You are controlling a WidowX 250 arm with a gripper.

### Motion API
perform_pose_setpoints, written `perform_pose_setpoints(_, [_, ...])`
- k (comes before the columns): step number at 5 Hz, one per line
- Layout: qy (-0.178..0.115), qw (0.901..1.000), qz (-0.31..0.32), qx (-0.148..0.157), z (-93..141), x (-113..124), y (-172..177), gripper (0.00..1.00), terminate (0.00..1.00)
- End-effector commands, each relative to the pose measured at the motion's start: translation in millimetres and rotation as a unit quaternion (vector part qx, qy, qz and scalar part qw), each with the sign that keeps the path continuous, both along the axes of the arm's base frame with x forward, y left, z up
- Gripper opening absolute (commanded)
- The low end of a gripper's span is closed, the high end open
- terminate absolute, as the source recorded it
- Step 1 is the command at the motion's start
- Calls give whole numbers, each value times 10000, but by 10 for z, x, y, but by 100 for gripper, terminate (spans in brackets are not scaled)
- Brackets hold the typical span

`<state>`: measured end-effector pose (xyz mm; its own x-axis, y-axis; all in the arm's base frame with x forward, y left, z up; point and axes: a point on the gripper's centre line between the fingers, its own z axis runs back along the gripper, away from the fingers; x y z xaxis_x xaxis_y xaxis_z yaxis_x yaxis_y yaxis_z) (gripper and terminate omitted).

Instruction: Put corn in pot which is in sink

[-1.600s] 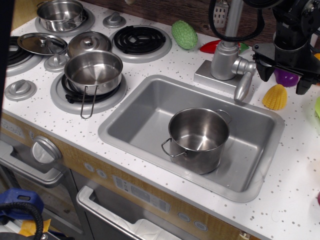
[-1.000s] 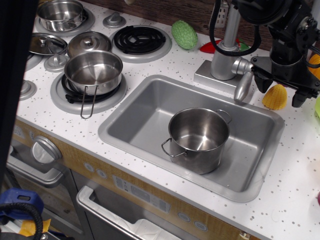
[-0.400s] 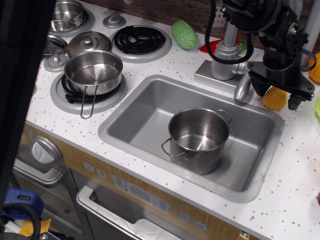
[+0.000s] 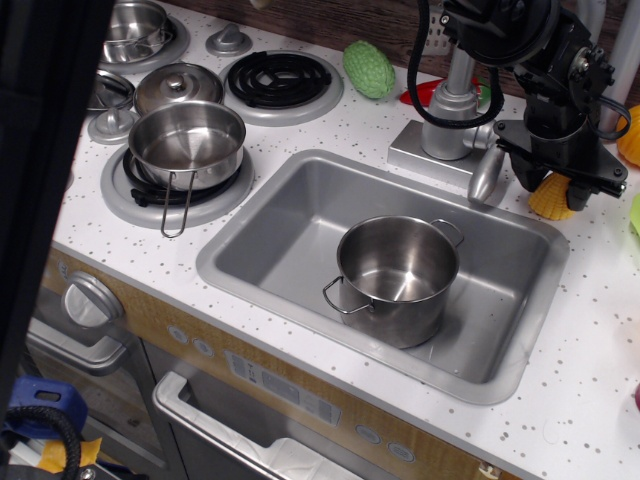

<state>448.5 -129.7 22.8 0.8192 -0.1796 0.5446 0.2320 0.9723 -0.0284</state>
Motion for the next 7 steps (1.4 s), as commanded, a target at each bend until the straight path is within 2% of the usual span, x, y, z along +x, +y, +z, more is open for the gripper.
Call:
perform_pose_setpoints(1, [-315, 9995, 1, -65, 221, 34, -57, 0, 0])
perform_pose_setpoints(3, [-215, 9995, 16, 231, 530, -127, 1, 0, 0])
perform_pose_setpoints(4, [-116, 9996, 75, 264, 629, -224, 89, 0, 0])
perform_pose_setpoints(5, [-86, 9989, 217, 410, 714, -471, 191, 0, 0])
perform_pose_setpoints(7, [91, 9981, 445, 417, 762, -714, 446, 0, 0])
